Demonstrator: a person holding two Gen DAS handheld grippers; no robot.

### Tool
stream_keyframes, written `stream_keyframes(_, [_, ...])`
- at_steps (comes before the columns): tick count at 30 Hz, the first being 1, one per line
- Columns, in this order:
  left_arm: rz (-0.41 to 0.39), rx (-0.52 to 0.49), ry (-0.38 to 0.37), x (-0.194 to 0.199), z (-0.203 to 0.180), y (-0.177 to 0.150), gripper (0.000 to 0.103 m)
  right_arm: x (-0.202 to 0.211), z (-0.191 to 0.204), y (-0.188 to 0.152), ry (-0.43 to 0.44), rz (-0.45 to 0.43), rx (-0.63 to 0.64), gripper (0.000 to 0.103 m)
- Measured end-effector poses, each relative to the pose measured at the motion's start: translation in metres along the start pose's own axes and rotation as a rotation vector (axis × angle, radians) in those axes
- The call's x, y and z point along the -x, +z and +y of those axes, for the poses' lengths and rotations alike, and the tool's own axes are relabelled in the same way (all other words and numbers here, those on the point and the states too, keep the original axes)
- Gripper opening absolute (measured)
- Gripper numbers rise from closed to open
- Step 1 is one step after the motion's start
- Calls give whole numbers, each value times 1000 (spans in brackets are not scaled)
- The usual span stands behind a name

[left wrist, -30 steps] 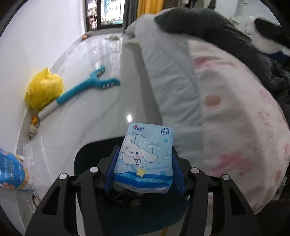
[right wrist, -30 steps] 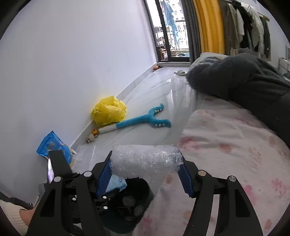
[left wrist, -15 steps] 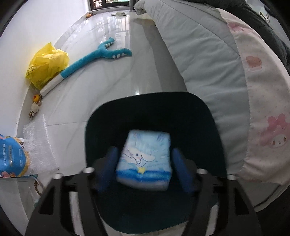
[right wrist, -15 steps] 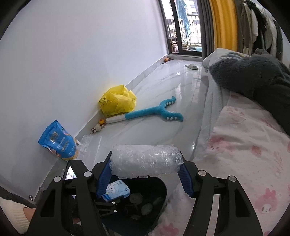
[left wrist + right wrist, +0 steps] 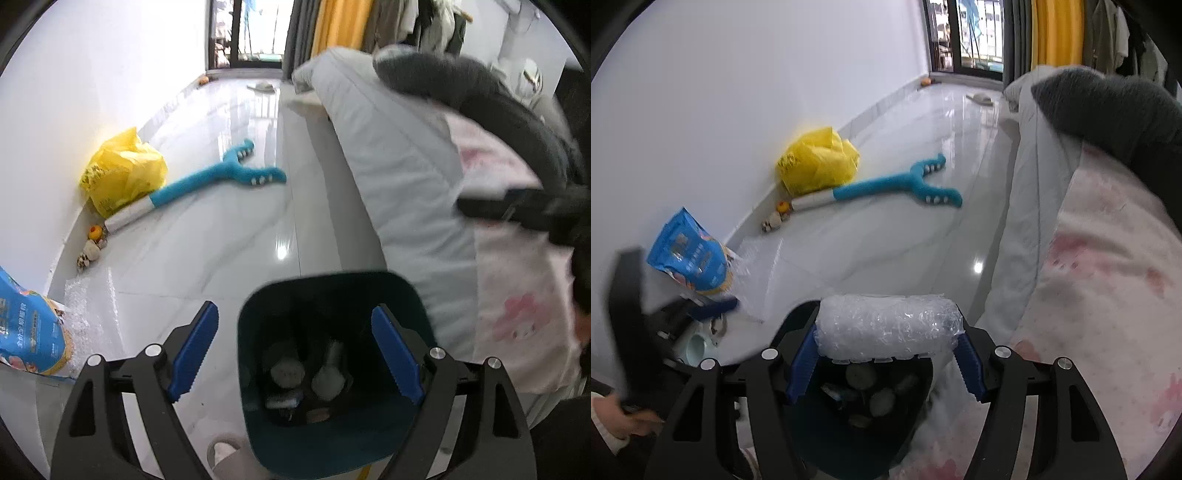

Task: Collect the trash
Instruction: 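Open the right tool over the bin to drop the plastic bottle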

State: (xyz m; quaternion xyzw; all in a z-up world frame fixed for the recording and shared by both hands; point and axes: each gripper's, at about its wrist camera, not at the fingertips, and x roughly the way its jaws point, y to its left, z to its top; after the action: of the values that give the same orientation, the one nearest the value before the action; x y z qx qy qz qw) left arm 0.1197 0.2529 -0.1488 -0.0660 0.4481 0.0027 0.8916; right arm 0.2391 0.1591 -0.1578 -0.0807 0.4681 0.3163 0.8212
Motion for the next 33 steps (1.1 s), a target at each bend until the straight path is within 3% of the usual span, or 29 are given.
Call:
stream_keyframes(10, [-152, 27, -44, 53, 4, 27, 99, -60, 16, -21, -2, 154, 33, 66])
stream_keyframes(19, [-234, 43, -1, 85, 8, 43, 100, -89, 32, -38, -21, 242, 89, 66])
stream_keyframes(24, [-281, 70, -19, 107, 6, 56, 100, -90, 37, -44, -6, 250, 110, 69])
stream_keyframes(26, [-296, 76, -21, 116, 4, 61, 100, -86, 40, -46, 9, 249, 116, 74])
stream_keyframes(28, [-302, 74, -5, 125, -1, 65, 100, -82, 42, -49, 24, 255, 134, 83])
stream_keyframes(33, [-409, 21, 79, 160, -23, 77, 100, -51, 42, -53, 34, 214, 137, 84])
